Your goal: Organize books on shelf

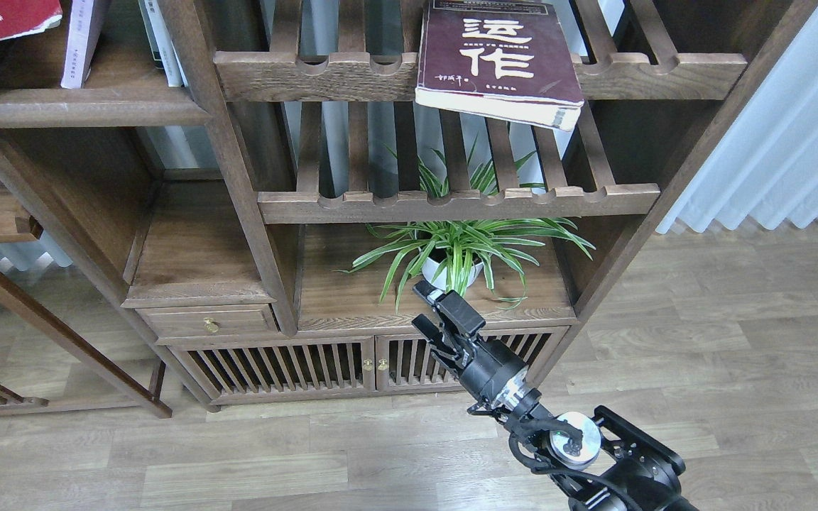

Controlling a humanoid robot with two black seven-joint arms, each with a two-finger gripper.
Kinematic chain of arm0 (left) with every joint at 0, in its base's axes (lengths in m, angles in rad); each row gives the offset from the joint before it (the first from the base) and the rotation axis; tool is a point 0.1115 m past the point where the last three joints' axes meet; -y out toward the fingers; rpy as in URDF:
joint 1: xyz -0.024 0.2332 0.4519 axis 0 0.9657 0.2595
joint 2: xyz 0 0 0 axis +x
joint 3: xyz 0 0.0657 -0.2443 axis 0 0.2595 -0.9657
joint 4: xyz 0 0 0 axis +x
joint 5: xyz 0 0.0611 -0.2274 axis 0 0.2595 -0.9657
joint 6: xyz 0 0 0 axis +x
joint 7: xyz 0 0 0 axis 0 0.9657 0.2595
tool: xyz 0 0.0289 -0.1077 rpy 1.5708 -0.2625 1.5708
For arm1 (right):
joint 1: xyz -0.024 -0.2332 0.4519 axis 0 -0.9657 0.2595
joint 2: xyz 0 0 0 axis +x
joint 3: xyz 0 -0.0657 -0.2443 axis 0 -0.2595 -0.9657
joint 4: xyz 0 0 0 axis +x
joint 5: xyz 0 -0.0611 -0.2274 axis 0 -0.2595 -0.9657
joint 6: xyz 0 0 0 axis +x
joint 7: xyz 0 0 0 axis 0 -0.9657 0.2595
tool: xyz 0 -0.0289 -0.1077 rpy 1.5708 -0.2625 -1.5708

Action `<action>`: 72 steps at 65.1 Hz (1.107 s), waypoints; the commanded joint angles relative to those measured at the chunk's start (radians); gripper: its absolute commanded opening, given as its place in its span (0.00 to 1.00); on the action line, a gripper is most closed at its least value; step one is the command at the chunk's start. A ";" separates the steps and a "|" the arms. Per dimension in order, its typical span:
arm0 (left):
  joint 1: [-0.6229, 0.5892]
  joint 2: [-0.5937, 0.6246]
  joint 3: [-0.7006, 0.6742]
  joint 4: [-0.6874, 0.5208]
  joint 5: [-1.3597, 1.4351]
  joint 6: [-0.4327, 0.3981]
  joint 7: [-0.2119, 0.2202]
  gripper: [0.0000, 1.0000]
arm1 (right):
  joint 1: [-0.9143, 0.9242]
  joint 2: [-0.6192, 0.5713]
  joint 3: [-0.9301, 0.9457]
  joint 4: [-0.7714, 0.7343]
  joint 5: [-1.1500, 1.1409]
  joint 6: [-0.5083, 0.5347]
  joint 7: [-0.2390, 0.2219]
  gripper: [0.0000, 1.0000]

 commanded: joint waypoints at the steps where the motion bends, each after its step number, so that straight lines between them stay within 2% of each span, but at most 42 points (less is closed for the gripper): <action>1: -0.001 -0.005 0.000 0.002 -0.005 0.000 0.000 0.07 | 0.001 0.000 -0.001 0.000 -0.001 0.000 -0.001 0.98; 31: -0.014 0.000 -0.021 0.006 -0.055 0.000 0.008 0.05 | 0.001 0.000 -0.012 0.000 -0.001 0.000 -0.004 0.98; 44: -0.012 -0.014 -0.024 0.011 -0.054 0.000 -0.018 0.05 | 0.003 0.000 -0.013 0.000 0.000 0.000 -0.004 0.98; 49: -0.012 -0.019 -0.029 0.022 -0.046 0.000 -0.061 0.04 | 0.003 0.000 -0.013 0.002 0.000 0.000 -0.004 0.98; 50: -0.012 -0.019 -0.030 0.029 -0.035 0.000 -0.098 0.04 | 0.003 0.000 -0.013 0.002 0.000 0.000 -0.004 0.98; 53: -0.012 -0.019 -0.030 0.035 -0.029 0.000 -0.121 0.04 | 0.003 0.000 -0.013 0.002 0.000 0.000 -0.004 0.98; 58: -0.011 -0.020 -0.032 0.051 -0.012 0.000 -0.184 0.04 | 0.003 0.000 -0.013 0.002 -0.001 0.000 -0.004 0.98; 61: -0.011 -0.019 -0.032 0.055 -0.003 0.000 -0.202 0.04 | 0.003 0.000 -0.013 0.002 -0.001 0.000 -0.004 0.98; 72: -0.009 -0.033 -0.032 0.071 0.044 0.000 -0.337 0.03 | 0.003 0.000 -0.018 0.002 -0.001 0.000 -0.006 0.98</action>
